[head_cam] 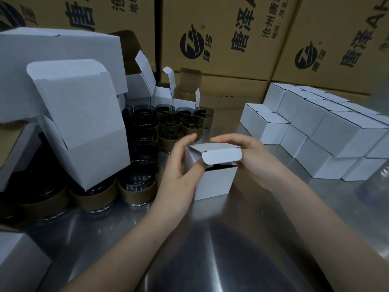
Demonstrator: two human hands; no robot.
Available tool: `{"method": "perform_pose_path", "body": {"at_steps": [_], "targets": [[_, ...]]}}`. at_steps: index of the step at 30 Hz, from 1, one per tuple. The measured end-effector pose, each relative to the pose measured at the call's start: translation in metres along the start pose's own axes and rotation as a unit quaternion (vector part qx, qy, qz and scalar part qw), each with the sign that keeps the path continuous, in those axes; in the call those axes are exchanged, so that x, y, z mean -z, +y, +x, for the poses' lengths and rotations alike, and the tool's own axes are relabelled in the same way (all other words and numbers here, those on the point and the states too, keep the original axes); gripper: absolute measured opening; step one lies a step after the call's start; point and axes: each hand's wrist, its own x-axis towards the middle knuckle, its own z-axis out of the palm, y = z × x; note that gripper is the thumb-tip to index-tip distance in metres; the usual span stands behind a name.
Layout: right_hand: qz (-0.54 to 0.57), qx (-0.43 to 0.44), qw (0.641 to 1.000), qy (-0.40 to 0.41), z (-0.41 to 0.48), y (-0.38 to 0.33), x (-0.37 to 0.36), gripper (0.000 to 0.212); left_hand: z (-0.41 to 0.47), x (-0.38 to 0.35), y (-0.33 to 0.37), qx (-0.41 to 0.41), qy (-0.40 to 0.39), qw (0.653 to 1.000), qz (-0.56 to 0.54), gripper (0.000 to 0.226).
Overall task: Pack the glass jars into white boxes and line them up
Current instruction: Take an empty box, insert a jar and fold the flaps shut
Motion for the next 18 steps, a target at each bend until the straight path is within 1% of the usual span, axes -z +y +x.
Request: {"method": "perform_pose_path", "body": {"at_steps": [1, 4, 6, 8, 10, 12, 14, 15, 16, 18], "targets": [[-0.001, -0.001, 1.0, -0.003, 0.0, -0.001, 0.0, 0.037, 0.0, 0.0, 0.0, 0.002, 0.0, 1.0, 0.008, 0.038], [-0.001, -0.009, 1.0, -0.018, -0.001, -0.001, 0.003, 0.035, -0.002, 0.0, 0.003, 0.011, 0.004, 1.0, 0.025, 0.038], [0.006, -0.022, 0.999, -0.034, -0.002, -0.003, 0.005, 0.041, -0.002, 0.0, 0.003, 0.012, 0.007, 0.999, 0.034, 0.037], [0.014, -0.041, 0.998, -0.048, -0.003, -0.004, 0.008, 0.052, -0.002, 0.001, 0.002, 0.011, 0.006, 0.999, 0.042, 0.031], [0.038, -0.055, 0.996, -0.064, -0.003, -0.004, 0.009, 0.056, -0.002, 0.002, 0.0, 0.011, 0.005, 0.999, 0.046, 0.027], [0.066, -0.06, 0.993, -0.078, -0.003, -0.005, 0.01, 0.047, -0.001, 0.003, -0.002, 0.015, 0.001, 0.999, 0.05, 0.028], [0.068, -0.066, 0.992, -0.088, -0.004, -0.006, 0.01, 0.027, -0.001, 0.004, -0.001, 0.02, -0.009, 0.999, 0.037, 0.032], [0.059, -0.068, 0.992, -0.091, -0.004, -0.005, 0.011, 0.021, -0.002, 0.005, -0.001, 0.025, -0.015, 0.999, 0.027, 0.036], [0.046, -0.065, 0.992, -0.093, -0.004, -0.004, 0.013, 0.019, -0.002, 0.005, 0.0, 0.03, -0.023, 0.999, 0.017, 0.042], [0.025, -0.053, 0.993, -0.1, -0.005, -0.002, 0.015, 0.022, -0.003, 0.006, 0.002, 0.035, -0.034, 0.999, 0.007, 0.051]]}}
